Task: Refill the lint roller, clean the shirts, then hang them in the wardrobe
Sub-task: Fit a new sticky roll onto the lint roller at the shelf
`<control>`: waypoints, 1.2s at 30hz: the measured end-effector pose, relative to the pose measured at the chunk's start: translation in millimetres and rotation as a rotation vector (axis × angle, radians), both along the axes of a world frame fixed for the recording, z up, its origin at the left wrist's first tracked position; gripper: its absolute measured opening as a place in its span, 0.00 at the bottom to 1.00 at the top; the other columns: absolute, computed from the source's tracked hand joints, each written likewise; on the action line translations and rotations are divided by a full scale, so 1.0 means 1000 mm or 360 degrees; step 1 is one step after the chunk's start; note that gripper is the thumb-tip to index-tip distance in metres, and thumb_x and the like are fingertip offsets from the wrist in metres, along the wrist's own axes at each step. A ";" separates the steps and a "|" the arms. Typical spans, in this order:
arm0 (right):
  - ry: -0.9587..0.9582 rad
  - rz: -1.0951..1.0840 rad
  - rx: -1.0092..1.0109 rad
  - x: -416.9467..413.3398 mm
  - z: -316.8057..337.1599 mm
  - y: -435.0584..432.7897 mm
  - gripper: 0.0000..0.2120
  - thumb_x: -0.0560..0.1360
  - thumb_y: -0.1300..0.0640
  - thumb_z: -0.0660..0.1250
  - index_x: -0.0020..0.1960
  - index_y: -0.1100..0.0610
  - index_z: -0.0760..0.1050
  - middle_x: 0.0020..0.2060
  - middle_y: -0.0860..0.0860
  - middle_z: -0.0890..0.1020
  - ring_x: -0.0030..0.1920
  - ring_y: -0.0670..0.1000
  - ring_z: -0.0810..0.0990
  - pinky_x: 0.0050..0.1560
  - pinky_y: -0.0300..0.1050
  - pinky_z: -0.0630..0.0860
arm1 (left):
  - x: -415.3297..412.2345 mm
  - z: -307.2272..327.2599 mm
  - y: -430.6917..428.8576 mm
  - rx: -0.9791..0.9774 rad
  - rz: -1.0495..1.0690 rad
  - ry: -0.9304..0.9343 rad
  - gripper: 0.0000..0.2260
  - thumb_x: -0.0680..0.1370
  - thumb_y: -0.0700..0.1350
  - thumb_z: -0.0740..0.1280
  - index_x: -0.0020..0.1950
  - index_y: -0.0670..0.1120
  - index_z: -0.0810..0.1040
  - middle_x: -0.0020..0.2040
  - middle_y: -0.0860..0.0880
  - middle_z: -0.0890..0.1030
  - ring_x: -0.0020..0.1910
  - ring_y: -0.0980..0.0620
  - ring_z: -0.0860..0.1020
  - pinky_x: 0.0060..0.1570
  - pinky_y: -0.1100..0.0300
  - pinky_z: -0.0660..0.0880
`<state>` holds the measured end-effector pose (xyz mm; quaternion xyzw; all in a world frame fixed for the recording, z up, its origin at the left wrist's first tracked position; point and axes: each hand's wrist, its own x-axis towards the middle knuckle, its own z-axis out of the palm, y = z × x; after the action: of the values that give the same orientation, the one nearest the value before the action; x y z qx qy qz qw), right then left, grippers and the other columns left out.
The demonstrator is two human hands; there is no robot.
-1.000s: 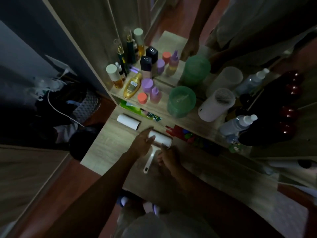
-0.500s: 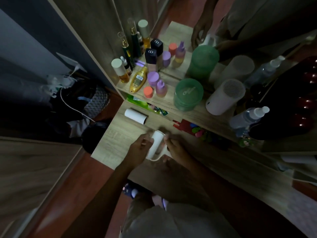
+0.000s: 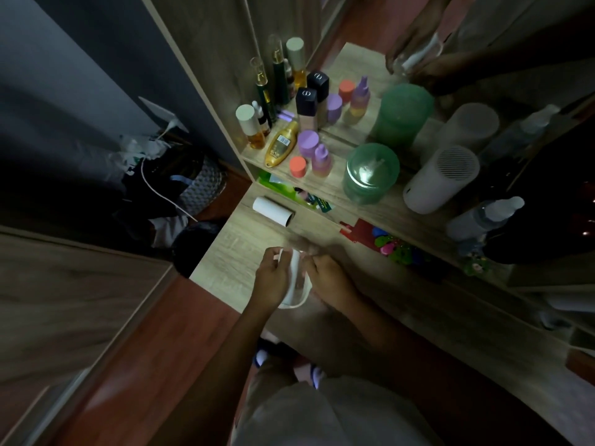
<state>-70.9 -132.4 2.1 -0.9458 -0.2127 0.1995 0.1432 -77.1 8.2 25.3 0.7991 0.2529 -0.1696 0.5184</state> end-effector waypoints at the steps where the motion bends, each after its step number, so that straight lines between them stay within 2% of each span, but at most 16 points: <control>1: 0.0046 0.0011 -0.0035 0.000 -0.006 0.004 0.26 0.48 0.52 0.87 0.42 0.60 0.84 0.35 0.56 0.84 0.32 0.52 0.83 0.34 0.42 0.80 | -0.001 0.000 -0.001 0.0026 0.0019 0.0014 0.16 0.83 0.55 0.60 0.64 0.45 0.76 0.59 0.44 0.80 0.57 0.46 0.78 0.53 0.58 0.70; 2: 0.0058 0.0008 -0.0073 -0.001 -0.008 0.006 0.28 0.48 0.51 0.87 0.44 0.60 0.84 0.36 0.56 0.84 0.33 0.52 0.84 0.34 0.42 0.80 | -0.003 0.001 -0.002 0.0055 0.0029 0.0027 0.18 0.83 0.55 0.59 0.64 0.44 0.75 0.59 0.44 0.80 0.56 0.47 0.78 0.52 0.58 0.69; 3: 0.0056 0.0040 -0.0163 -0.003 -0.011 0.006 0.28 0.55 0.49 0.85 0.50 0.59 0.84 0.41 0.55 0.85 0.38 0.51 0.85 0.39 0.43 0.81 | -0.004 0.001 -0.004 0.0088 0.0030 0.0037 0.18 0.84 0.56 0.58 0.64 0.44 0.75 0.58 0.44 0.80 0.54 0.48 0.77 0.51 0.58 0.68; 5: -0.0007 -0.0062 -0.0193 -0.007 -0.008 0.007 0.23 0.75 0.49 0.73 0.66 0.57 0.76 0.56 0.56 0.82 0.55 0.53 0.82 0.56 0.46 0.78 | -0.008 0.001 -0.006 0.0151 0.0011 0.0055 0.20 0.84 0.56 0.58 0.64 0.42 0.75 0.56 0.45 0.80 0.51 0.49 0.76 0.50 0.59 0.67; 6: 0.0031 -0.0189 -0.0098 -0.006 -0.006 0.008 0.19 0.80 0.51 0.66 0.67 0.58 0.73 0.60 0.57 0.80 0.59 0.55 0.80 0.60 0.47 0.75 | -0.010 0.002 -0.007 0.0175 -0.0003 0.0066 0.20 0.84 0.56 0.57 0.64 0.42 0.75 0.56 0.45 0.80 0.51 0.49 0.76 0.50 0.59 0.67; 8: 0.0184 -0.0301 0.0047 -0.006 -0.006 0.007 0.16 0.84 0.51 0.57 0.60 0.61 0.76 0.55 0.60 0.81 0.57 0.59 0.81 0.56 0.50 0.75 | -0.012 0.001 -0.008 0.0184 0.0000 0.0086 0.21 0.84 0.57 0.57 0.64 0.41 0.76 0.58 0.42 0.80 0.54 0.46 0.78 0.51 0.58 0.69; 9: 0.0162 -0.0355 0.0118 -0.006 -0.010 0.008 0.18 0.84 0.51 0.55 0.58 0.61 0.77 0.53 0.61 0.82 0.55 0.60 0.81 0.54 0.50 0.74 | -0.013 0.000 -0.008 0.0179 0.0015 0.0108 0.22 0.84 0.57 0.57 0.64 0.41 0.76 0.59 0.42 0.80 0.56 0.45 0.78 0.52 0.56 0.71; 12: 0.0177 -0.0386 0.0019 -0.007 -0.005 0.009 0.18 0.85 0.51 0.54 0.65 0.60 0.73 0.58 0.59 0.80 0.59 0.57 0.79 0.59 0.49 0.73 | -0.013 -0.001 -0.009 0.0178 0.0054 0.0157 0.23 0.83 0.59 0.57 0.64 0.42 0.77 0.61 0.42 0.80 0.58 0.43 0.78 0.57 0.51 0.74; 13: 0.0224 -0.0512 0.0126 -0.007 -0.009 0.009 0.18 0.84 0.50 0.54 0.65 0.60 0.73 0.58 0.59 0.80 0.58 0.56 0.80 0.58 0.48 0.73 | -0.013 -0.001 -0.009 0.0176 0.0055 0.0162 0.23 0.83 0.59 0.57 0.64 0.43 0.77 0.61 0.42 0.80 0.58 0.43 0.78 0.57 0.51 0.74; 15: 0.0406 -0.0683 0.0243 -0.008 -0.005 0.012 0.18 0.85 0.49 0.52 0.60 0.59 0.76 0.53 0.57 0.82 0.54 0.54 0.82 0.54 0.46 0.76 | -0.014 -0.001 -0.008 0.0187 0.0068 0.0159 0.23 0.83 0.60 0.57 0.63 0.43 0.77 0.60 0.43 0.80 0.57 0.43 0.78 0.57 0.50 0.74; 19: 0.0472 -0.0960 0.0355 -0.009 -0.009 0.013 0.22 0.85 0.48 0.52 0.49 0.59 0.79 0.41 0.53 0.82 0.47 0.52 0.84 0.46 0.42 0.77 | -0.018 0.001 -0.009 0.0215 0.0157 0.0093 0.21 0.84 0.57 0.56 0.62 0.43 0.78 0.58 0.44 0.79 0.55 0.46 0.76 0.54 0.55 0.69; 22: 0.0444 -0.0941 0.0372 -0.008 -0.011 0.012 0.22 0.85 0.48 0.52 0.48 0.60 0.79 0.43 0.56 0.84 0.45 0.53 0.84 0.49 0.47 0.81 | -0.015 0.004 -0.010 0.0233 0.0133 0.0054 0.20 0.84 0.57 0.57 0.61 0.44 0.79 0.57 0.47 0.80 0.56 0.46 0.77 0.57 0.52 0.71; 25: 0.0417 -0.1004 0.0494 -0.007 -0.009 0.014 0.24 0.85 0.48 0.52 0.46 0.61 0.81 0.41 0.57 0.85 0.44 0.54 0.85 0.49 0.50 0.82 | -0.011 0.005 -0.007 0.0258 0.0061 -0.0002 0.19 0.84 0.55 0.57 0.61 0.43 0.79 0.58 0.44 0.81 0.57 0.45 0.78 0.60 0.50 0.72; 30: 0.0397 -0.0966 0.0449 -0.011 -0.012 0.013 0.23 0.85 0.49 0.52 0.48 0.62 0.81 0.43 0.57 0.85 0.46 0.55 0.84 0.47 0.45 0.77 | -0.012 0.002 -0.008 0.0228 0.0048 -0.0022 0.17 0.85 0.53 0.57 0.62 0.44 0.79 0.59 0.44 0.81 0.58 0.45 0.78 0.61 0.51 0.72; 32: 0.0547 -0.1045 0.0529 -0.011 -0.009 0.008 0.21 0.85 0.49 0.53 0.52 0.62 0.79 0.46 0.58 0.83 0.48 0.57 0.82 0.46 0.46 0.75 | -0.015 -0.001 -0.011 0.0211 0.0041 -0.0016 0.17 0.85 0.54 0.57 0.62 0.44 0.79 0.58 0.44 0.81 0.57 0.45 0.79 0.61 0.49 0.73; 36: 0.0555 -0.1081 0.0459 -0.016 -0.013 0.008 0.23 0.84 0.48 0.52 0.49 0.64 0.78 0.43 0.60 0.83 0.45 0.58 0.83 0.49 0.52 0.80 | -0.015 -0.004 -0.012 0.0199 0.0085 -0.0029 0.17 0.85 0.54 0.57 0.62 0.45 0.78 0.57 0.45 0.81 0.56 0.46 0.79 0.58 0.52 0.74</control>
<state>-86.7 -124.5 -10.8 -0.8845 0.1133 0.2662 0.3661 -92.4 -3.6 21.2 0.8244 0.2795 -0.1325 0.4740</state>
